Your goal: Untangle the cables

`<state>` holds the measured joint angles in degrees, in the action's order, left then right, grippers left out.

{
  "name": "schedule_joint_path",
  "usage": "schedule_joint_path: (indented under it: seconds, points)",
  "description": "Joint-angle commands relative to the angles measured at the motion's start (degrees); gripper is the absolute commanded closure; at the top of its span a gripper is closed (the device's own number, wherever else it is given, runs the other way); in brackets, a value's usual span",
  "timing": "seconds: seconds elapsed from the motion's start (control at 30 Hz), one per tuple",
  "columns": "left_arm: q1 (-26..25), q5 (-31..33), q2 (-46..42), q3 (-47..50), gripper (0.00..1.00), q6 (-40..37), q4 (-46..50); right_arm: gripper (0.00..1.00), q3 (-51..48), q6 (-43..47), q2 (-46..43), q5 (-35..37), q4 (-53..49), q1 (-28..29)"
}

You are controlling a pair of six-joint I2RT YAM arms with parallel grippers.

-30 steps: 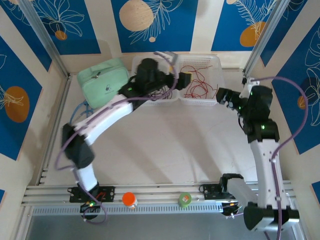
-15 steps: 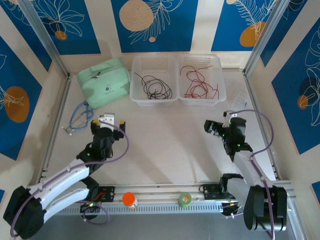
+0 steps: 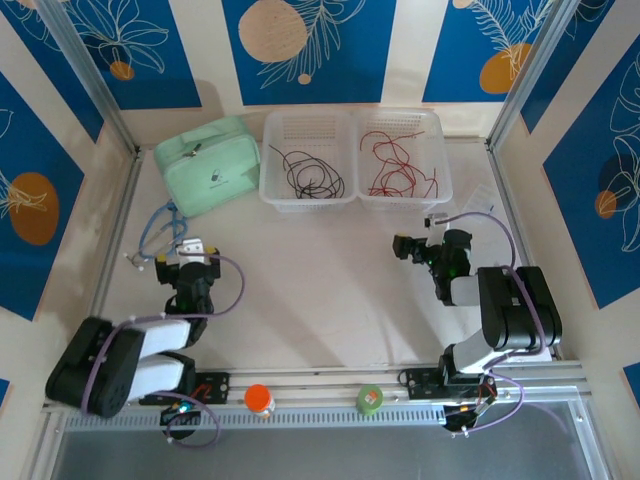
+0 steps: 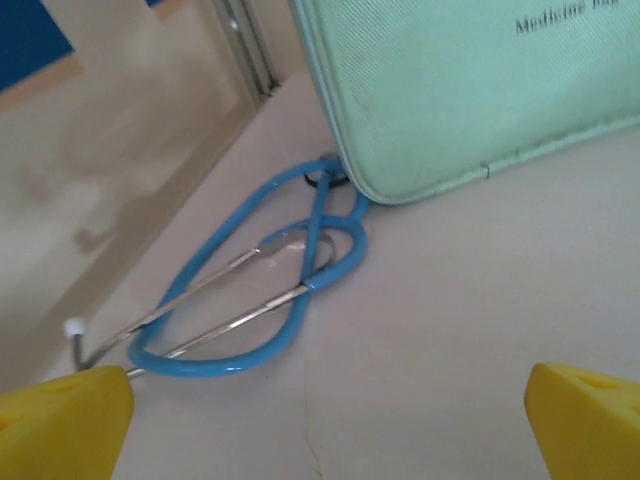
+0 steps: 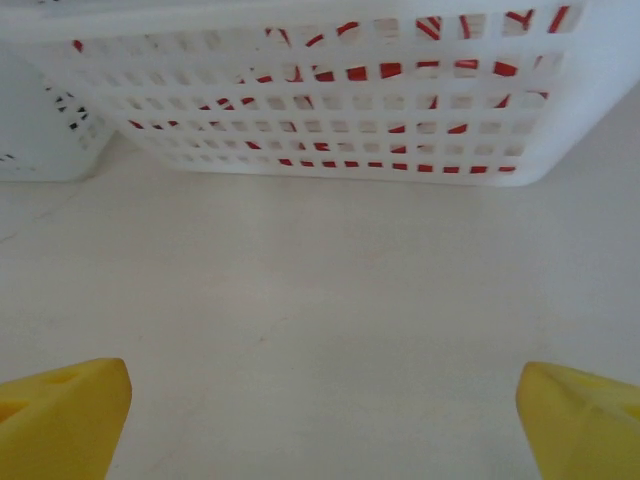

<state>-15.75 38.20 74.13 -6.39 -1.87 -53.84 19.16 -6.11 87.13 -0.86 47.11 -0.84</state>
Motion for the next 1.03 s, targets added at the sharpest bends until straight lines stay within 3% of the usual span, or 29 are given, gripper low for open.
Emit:
schedule_joint_path:
  seconds: [0.0, 0.07, 0.13, 0.2, 0.27, 0.4, 0.53, 1.0]
  points:
    - [2.05, -10.1, 9.97, -3.1, 0.0, -4.56, -20.57, 0.01, 4.17, 1.53, 0.15, -5.13, -0.01, -1.34]
    - [3.01, -16.61, 17.12, -6.85, 0.0, -6.77, -20.96, 0.01, 3.85, 0.11, 0.91, -4.87, 2.51, -1.99]
    - [7.9, -25.67, 15.35, -10.51, 0.0, -2.14, -8.89, 0.01, 4.62, 0.76, 0.11, -3.98, -0.73, -1.65]
    - [10.32, -30.17, 15.65, -15.23, 0.0, -0.51, 0.21, 0.01, 4.51, 0.81, 0.03, -3.74, -0.57, -1.55]
    - [12.28, -34.24, 15.58, -14.42, 0.0, 0.31, -1.51, 0.01, 4.49, 0.89, 0.17, -3.07, -0.1, -1.28]
    - [12.19, -33.68, 15.42, -14.57, 0.0, 0.2, -0.81, 0.01, 4.83, 0.57, 0.01, -0.03, -1.11, -0.58]
    - [12.14, -37.65, 15.56, -15.32, 0.0, -1.3, 0.28, 0.01, 4.88, 0.63, -0.03, 0.07, -1.26, -0.57]
    - [13.66, -40.48, 15.52, -15.32, 0.0, -0.24, 0.5, 0.01, 4.94, 0.39, -0.11, 1.48, -1.23, -0.24]
